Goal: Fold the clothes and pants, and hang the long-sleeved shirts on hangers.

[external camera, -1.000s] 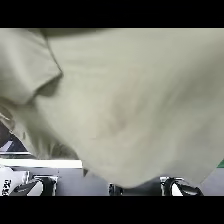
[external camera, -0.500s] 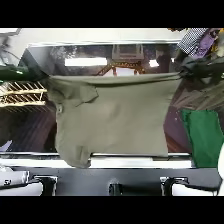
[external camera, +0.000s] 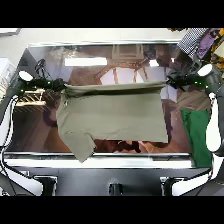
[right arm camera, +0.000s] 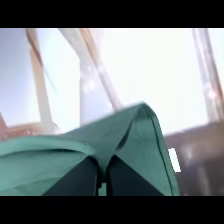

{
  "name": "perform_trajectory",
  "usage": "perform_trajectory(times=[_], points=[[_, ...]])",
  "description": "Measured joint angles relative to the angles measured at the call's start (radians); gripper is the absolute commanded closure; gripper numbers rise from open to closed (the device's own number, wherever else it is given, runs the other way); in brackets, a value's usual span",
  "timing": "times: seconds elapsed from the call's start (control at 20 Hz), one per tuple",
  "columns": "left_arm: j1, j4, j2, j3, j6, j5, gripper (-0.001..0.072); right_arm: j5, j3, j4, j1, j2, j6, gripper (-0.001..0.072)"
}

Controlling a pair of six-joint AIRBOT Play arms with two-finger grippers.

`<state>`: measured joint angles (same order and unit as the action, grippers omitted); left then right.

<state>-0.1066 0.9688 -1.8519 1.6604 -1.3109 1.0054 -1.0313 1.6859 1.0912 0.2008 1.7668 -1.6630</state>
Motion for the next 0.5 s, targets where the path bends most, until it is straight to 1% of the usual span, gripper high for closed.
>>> perform_trajectory(times=[0.1,0.25,0.4,0.5], points=[[0.000,0.005,-0.008,0.004,0.002,0.069,0.0690,-0.050,0.000,0.006,0.000,0.006,0.003,0.0683],[0.000,0.035,-0.014,0.006,-0.035,0.163,0.0690,-0.130,-0.014,0.029,0.000,0.015,-0.003,0.0683],[0.000,0.070,-0.017,0.007,-0.063,0.224,0.0690,-0.208,-0.036,0.051,0.000,0.035,-0.007,0.0682],[0.002,0.081,-0.018,0.007,-0.077,0.241,0.0689,-0.255,-0.046,0.063,0.000,0.054,-0.013,0.0682]])
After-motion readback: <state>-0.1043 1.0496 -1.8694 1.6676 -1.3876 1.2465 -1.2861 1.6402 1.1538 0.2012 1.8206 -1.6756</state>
